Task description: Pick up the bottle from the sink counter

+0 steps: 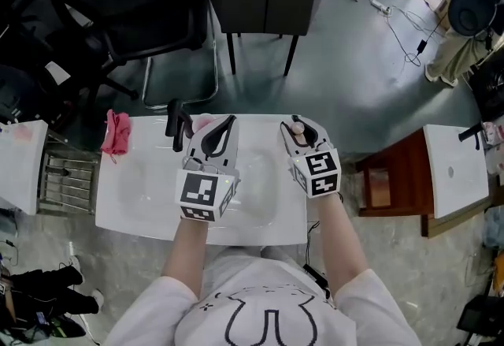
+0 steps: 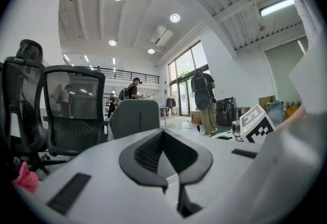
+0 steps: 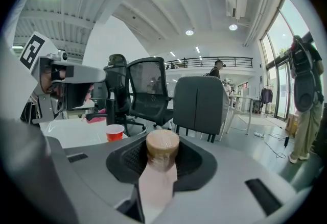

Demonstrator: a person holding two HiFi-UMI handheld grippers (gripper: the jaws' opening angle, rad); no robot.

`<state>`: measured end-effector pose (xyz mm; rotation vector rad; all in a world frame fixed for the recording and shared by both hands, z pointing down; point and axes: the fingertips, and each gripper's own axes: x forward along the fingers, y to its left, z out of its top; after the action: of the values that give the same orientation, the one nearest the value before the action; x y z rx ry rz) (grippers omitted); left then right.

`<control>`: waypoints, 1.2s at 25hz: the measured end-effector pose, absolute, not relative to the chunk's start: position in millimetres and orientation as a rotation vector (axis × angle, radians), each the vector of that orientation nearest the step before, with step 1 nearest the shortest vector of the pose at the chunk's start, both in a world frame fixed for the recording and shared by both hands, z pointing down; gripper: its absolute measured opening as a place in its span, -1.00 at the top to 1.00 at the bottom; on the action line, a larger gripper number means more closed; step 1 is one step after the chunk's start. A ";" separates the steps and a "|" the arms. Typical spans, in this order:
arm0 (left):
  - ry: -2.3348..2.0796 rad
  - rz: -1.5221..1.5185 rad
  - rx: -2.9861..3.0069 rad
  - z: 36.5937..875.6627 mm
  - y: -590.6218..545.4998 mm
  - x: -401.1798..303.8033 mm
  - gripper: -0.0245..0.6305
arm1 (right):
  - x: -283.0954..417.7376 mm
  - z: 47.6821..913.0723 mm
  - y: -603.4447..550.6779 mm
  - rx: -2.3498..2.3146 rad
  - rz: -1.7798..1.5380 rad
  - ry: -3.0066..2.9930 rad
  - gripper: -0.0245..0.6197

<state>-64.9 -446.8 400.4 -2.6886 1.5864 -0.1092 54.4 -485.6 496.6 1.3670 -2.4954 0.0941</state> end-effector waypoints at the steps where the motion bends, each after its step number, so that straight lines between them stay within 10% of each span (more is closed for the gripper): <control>1: 1.584 -0.100 -2.684 396.6 -445.5 -63.7 0.90 | 55.6 492.6 -483.2 1.369 0.085 -2.489 0.50; 30: 1.604 0.077 -2.541 311.4 -416.6 -81.2 0.90 | 67.9 337.9 -415.7 1.462 -0.087 -2.566 0.50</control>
<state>-81.2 -416.6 311.4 -2.5413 1.6035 0.0770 67.9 -415.7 337.9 1.4624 -2.5663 -0.0870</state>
